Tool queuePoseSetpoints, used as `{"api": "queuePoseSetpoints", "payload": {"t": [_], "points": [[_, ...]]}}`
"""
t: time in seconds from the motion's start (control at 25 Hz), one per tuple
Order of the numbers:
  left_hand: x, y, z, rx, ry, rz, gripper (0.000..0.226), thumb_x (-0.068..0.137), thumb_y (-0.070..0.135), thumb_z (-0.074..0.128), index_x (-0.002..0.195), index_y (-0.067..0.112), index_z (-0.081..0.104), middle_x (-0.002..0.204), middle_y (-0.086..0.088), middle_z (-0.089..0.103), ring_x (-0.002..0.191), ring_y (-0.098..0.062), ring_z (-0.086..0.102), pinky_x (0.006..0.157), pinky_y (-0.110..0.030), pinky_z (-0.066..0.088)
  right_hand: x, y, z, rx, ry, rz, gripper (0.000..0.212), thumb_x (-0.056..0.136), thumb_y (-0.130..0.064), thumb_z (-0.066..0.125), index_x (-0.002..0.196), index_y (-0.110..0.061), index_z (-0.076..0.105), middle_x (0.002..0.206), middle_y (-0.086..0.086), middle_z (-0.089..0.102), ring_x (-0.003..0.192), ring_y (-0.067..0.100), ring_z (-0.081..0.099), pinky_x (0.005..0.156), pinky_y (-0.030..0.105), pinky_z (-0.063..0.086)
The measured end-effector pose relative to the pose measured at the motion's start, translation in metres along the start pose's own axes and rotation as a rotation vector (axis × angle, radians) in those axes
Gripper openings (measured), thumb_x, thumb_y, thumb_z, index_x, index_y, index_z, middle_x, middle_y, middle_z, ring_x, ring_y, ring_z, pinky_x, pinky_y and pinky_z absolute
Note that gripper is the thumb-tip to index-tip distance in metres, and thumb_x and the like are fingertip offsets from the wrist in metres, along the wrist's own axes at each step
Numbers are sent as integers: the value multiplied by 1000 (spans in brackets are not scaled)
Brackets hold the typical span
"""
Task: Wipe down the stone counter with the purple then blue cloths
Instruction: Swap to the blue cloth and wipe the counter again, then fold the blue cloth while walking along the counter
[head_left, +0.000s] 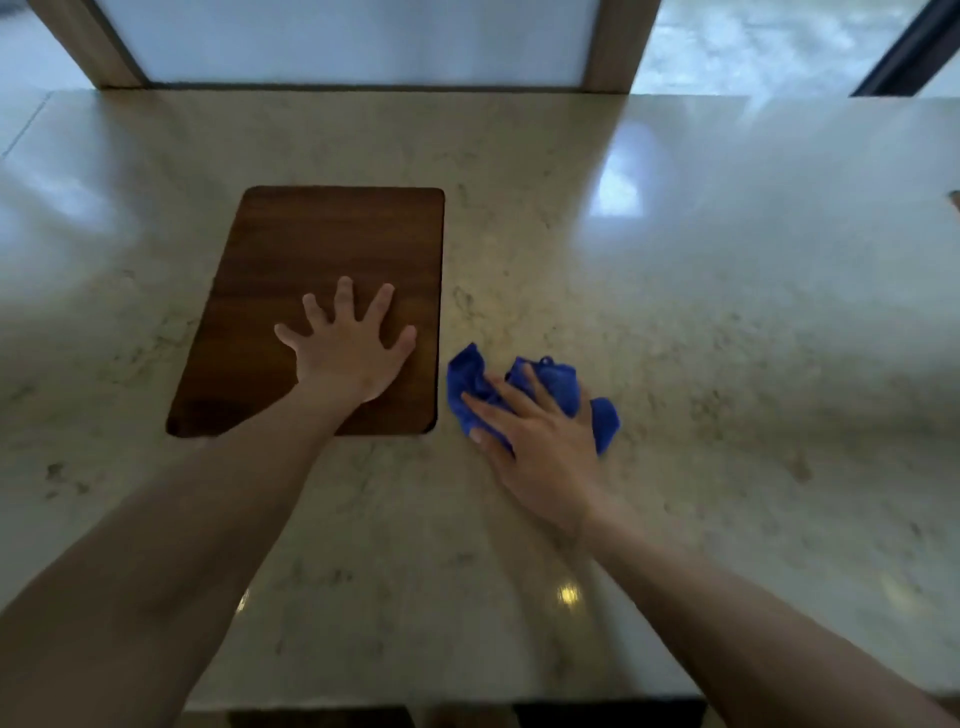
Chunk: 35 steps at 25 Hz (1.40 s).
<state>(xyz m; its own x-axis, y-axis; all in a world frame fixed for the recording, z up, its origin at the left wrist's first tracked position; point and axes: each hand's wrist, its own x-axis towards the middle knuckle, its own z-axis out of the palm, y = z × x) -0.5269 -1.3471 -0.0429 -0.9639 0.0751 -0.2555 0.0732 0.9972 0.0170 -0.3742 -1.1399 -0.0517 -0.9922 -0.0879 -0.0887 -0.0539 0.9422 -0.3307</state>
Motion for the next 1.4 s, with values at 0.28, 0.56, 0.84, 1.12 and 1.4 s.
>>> {"api": "queuePoseSetpoints", "payload": {"t": [0.28, 0.56, 0.84, 1.12, 1.4], "points": [[-163, 18, 30, -121, 11, 170, 64, 91, 67, 27, 149, 48, 11, 167, 1, 7, 149, -38, 13, 110, -69, 22, -161, -45, 29, -61, 21, 21, 47, 99, -63, 23, 141, -52, 41, 155, -19, 34, 151, 17, 14, 116, 64, 2], [-286, 18, 61, 12, -6, 484, 65, 87, 70, 8, 149, 52, 1, 166, 10, 10, 149, -37, 11, 109, -71, 3, -205, -59, 27, -92, -85, 89, 46, 99, -60, 21, 142, -53, 37, 159, -21, 24, 152, 17, 3, 115, 61, -3], [-337, 29, 56, 64, -144, 533, 74, 93, 58, 34, 154, 41, -2, 166, 3, 7, 153, -30, -1, 110, -70, -5, -225, -65, -2, 21, -202, 115, 40, 102, -49, 39, 141, -43, 44, 154, -19, 36, 149, 16, 20, 116, 57, 22], [-343, 72, -1, -426, 55, 592, 60, 90, 41, 56, 142, 31, 28, 134, 8, 47, 119, -13, 51, 110, -49, 33, -225, -44, -95, 560, -116, 188, 22, 103, -35, 46, 113, -27, 63, 100, -5, 70, 89, 11, 66, 88, 39, 54], [-346, 174, -102, -775, 182, 789, 31, 89, 21, 68, 115, 24, 51, 104, 5, 63, 85, -12, 62, 74, -34, 55, -262, 16, -222, 973, 201, 180, 37, 86, -45, 71, 116, -38, 49, 124, -4, 57, 99, 13, 66, 84, 31, 59]]}}
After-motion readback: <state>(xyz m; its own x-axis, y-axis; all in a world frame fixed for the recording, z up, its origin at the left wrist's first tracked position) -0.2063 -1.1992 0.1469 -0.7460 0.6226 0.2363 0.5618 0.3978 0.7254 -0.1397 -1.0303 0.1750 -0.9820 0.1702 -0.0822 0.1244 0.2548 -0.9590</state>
